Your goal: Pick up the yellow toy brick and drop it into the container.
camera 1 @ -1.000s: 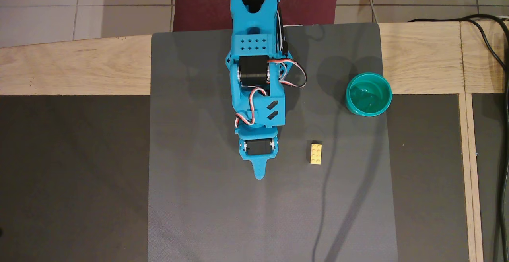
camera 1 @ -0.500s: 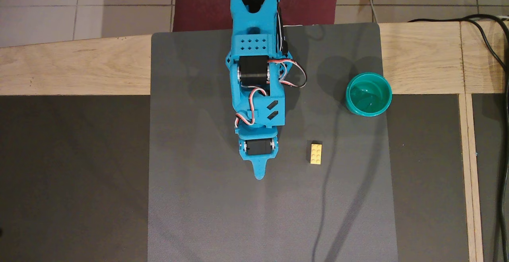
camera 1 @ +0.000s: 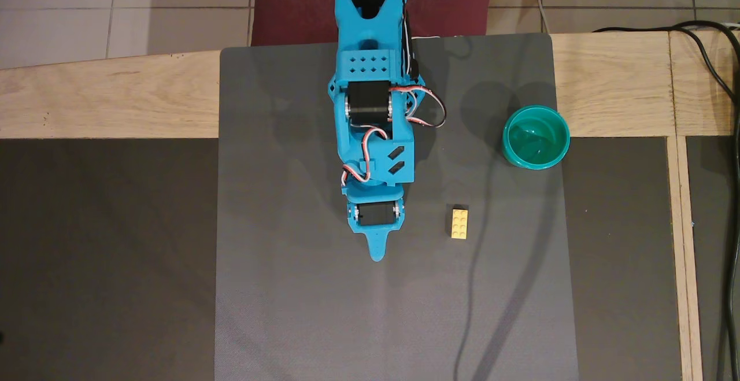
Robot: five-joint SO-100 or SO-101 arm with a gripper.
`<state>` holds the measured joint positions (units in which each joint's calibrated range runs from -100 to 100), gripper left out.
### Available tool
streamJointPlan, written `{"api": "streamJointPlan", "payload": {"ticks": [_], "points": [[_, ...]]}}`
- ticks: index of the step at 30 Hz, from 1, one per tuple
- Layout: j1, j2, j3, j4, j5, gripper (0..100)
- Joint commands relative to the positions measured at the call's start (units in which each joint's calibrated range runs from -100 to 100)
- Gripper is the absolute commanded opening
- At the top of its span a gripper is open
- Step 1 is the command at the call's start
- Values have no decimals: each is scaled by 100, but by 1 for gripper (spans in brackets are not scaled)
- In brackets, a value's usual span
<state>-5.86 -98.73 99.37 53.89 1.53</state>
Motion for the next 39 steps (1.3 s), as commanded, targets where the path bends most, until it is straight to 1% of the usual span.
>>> {"api": "streamJointPlan", "payload": {"ticks": [1,27,28,30,32,35,39], "points": [[18,-18,27,-63,14,0],[-21,-18,27,-63,24,0],[-29,-26,9,-63,92,0],[-29,-26,-207,-18,469,0],[-29,-26,-397,88,688,0],[-268,-18,-677,488,835,0],[-810,-18,-1326,1137,856,0]]}}
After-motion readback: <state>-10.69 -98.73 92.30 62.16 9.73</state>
